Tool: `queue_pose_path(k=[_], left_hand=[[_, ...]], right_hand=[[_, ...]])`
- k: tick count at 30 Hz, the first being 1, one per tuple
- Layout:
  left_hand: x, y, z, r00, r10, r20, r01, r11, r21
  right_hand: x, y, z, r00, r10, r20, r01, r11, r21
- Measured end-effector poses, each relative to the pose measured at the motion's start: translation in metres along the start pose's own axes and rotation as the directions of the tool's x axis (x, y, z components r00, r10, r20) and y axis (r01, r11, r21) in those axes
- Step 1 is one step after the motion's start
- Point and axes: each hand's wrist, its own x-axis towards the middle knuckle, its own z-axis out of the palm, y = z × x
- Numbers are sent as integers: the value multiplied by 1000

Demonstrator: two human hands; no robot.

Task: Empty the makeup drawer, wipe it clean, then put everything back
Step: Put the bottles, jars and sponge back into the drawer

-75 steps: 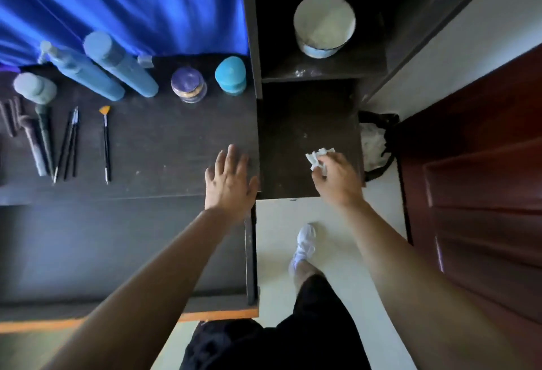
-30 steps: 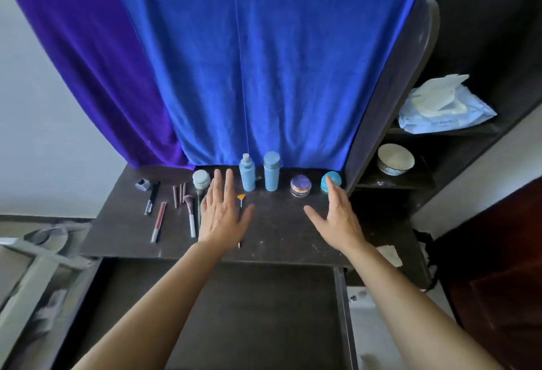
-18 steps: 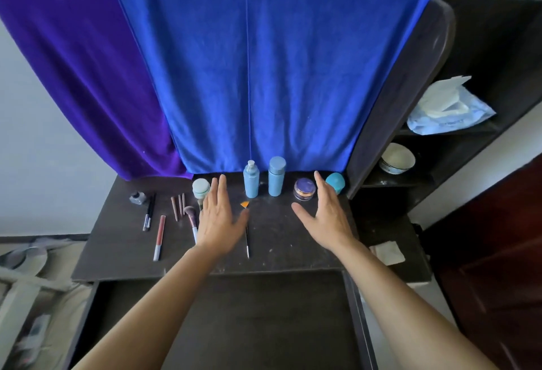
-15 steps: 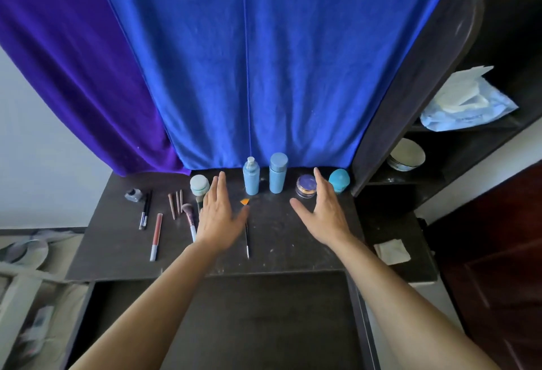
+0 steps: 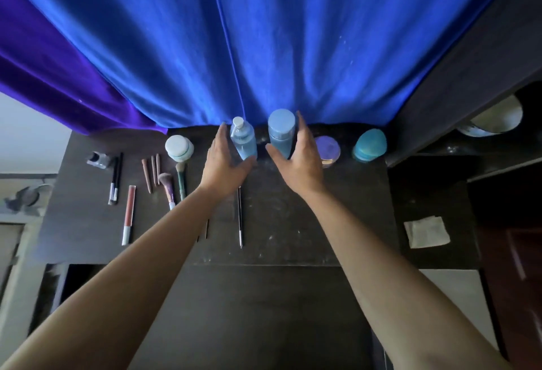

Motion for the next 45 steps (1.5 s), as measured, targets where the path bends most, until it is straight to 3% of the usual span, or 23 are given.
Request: queue_pose_path(k=[5,10,15,21,30,38,45], left_hand=[[9,-1,4,997,-39,-74,29,990,-140],[-30,-5,-1,995,-45,-91,32,990,-135],[-94,-3,-19,994,-1,-110,-22,977,-214],[-179,0,-40,992,101,-78,-119,953,-280],[-259,-33,10,995,50,83,-28,970,-243],[-300,-92,88,958,-130,257,154,985,-77],[-301,-110,137,910,-259,325,244,966,87]], right_hand=[[-4,5,2,1000,-6,-8,7,1000,15],[-45,-1,-11,998,9,68,-6,999,-46],[-105,-17,-35,998,58,-10,-58,997,-53],[-181,-40,-73,982,100,-160,-107,994,-34],[-295,0,-103,946,225,-234,-242,969,-44],[-360,80,-89,899,431,-80,-438,890,-125],[-355,122,-87,835,534,134,-479,825,-300]])
